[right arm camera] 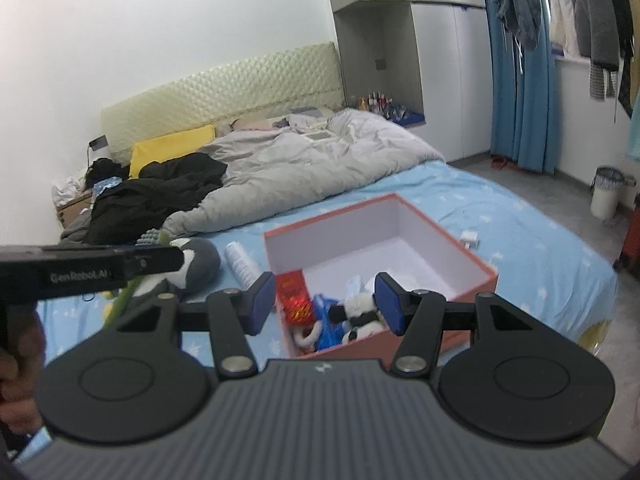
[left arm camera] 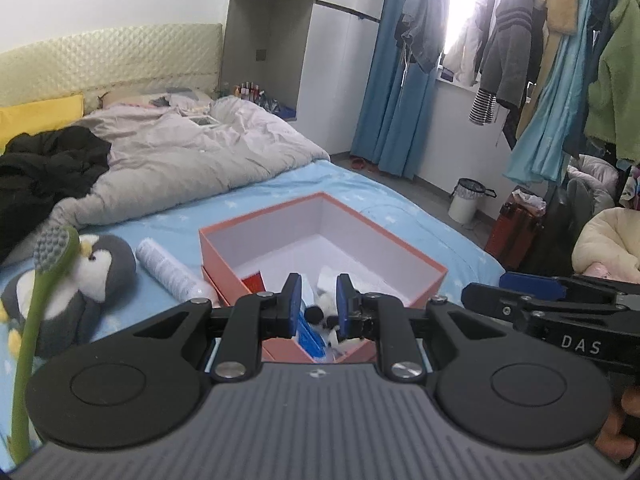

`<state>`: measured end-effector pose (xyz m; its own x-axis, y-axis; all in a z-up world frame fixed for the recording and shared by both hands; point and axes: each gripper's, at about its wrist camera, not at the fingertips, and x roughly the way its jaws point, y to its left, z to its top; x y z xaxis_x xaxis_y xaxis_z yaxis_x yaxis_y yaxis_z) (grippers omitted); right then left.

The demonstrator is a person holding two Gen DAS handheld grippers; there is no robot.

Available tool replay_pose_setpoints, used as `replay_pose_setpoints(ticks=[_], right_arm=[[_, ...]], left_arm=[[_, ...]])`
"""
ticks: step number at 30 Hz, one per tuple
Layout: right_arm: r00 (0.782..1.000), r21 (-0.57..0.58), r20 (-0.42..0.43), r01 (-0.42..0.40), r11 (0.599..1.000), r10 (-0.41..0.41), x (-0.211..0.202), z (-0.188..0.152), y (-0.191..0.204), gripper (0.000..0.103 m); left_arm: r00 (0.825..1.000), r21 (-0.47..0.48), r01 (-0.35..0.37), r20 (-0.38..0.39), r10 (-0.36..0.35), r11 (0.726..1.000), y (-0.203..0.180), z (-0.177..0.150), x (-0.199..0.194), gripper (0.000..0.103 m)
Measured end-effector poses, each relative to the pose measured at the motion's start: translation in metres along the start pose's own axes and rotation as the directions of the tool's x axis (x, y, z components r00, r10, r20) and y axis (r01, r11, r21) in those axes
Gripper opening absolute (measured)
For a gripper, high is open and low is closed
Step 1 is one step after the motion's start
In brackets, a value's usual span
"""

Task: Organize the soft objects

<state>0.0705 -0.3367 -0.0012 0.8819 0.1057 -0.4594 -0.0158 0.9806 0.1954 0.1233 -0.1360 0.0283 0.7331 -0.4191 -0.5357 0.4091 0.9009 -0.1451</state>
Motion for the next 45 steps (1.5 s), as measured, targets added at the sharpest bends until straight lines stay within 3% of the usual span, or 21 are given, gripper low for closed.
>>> replay_pose_setpoints(ticks=[14,29,45], right_arm=[[0.999,0.046,-0.046,0.021,0.999,-0.019,-0.014,-0.033,-0.004,0.058],[0.997,-0.007,-0.079,0.007,1.000,-0.008,-0.012,-0.049,0.007,0.058],[0.997,-0.019,-0.072,-0.003,1.000,0.001,-0.017,-0.047,0.009,0.058]], left_arm=[[0.998,-0.038,-0.042,-0.055,0.039,0.998,-0.006,-0.049,-0.002,0.022],[0.997,-0.112,-0.035,-0.065,0.028,0.993,0.002,-0.057,-0.016,0.022],[0.997,-0.115,-0.074,-0.046,0.070,0.991,0.007,-0.062,-0.027,0.022]])
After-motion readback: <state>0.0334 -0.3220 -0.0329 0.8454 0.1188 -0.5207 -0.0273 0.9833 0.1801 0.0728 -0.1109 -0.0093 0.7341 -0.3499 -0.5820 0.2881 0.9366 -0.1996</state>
